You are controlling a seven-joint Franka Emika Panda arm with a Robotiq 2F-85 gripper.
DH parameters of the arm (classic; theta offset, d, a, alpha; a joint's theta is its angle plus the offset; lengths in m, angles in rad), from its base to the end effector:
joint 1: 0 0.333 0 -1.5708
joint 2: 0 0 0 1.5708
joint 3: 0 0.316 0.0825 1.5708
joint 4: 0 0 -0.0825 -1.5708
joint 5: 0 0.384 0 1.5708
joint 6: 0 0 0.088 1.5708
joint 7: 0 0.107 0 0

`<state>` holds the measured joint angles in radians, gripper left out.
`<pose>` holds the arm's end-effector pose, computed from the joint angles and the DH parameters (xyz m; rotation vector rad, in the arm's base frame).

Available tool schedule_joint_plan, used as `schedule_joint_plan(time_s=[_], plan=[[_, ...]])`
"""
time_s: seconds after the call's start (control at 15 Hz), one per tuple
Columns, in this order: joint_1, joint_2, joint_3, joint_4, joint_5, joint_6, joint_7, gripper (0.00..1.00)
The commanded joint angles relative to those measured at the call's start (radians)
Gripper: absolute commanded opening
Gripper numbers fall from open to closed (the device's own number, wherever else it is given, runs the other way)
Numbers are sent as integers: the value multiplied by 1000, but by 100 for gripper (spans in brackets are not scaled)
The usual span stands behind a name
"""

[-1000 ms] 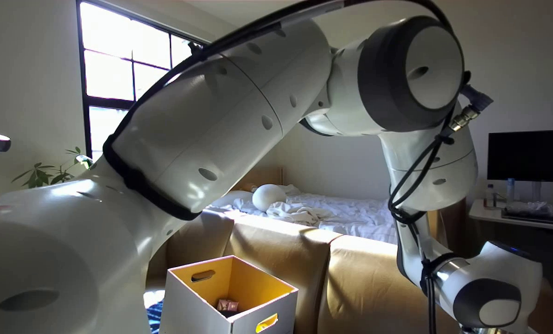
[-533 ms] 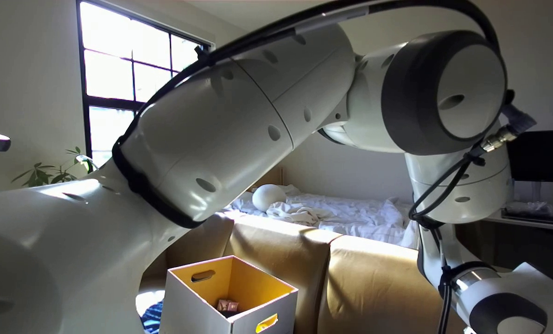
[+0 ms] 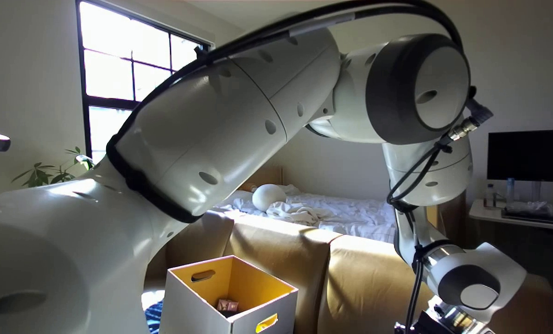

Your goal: Pick up the black hoodie and place it in the white box

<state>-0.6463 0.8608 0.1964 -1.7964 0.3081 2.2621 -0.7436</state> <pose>0.5368 -0.2479 0.0529 -2.6250 -0.0129 0.1630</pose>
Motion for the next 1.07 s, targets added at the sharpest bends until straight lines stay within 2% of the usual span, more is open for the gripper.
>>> schedule_joint_plan(time_s=[0.0, 0.2, 0.33, 0.6, 0.87, 1.0], plan=[[101, -175, -10, -103, 0, -52, 5, 9], [227, -284, -48, -115, -31, -94, 31, 9], [311, -346, -76, -87, -67, -164, 76, 9], [487, -449, -154, 10, -240, -254, 307, 9], [593, -539, -195, 117, -380, -292, 519, 9], [626, -565, -212, 204, -447, -416, 587, 9]])
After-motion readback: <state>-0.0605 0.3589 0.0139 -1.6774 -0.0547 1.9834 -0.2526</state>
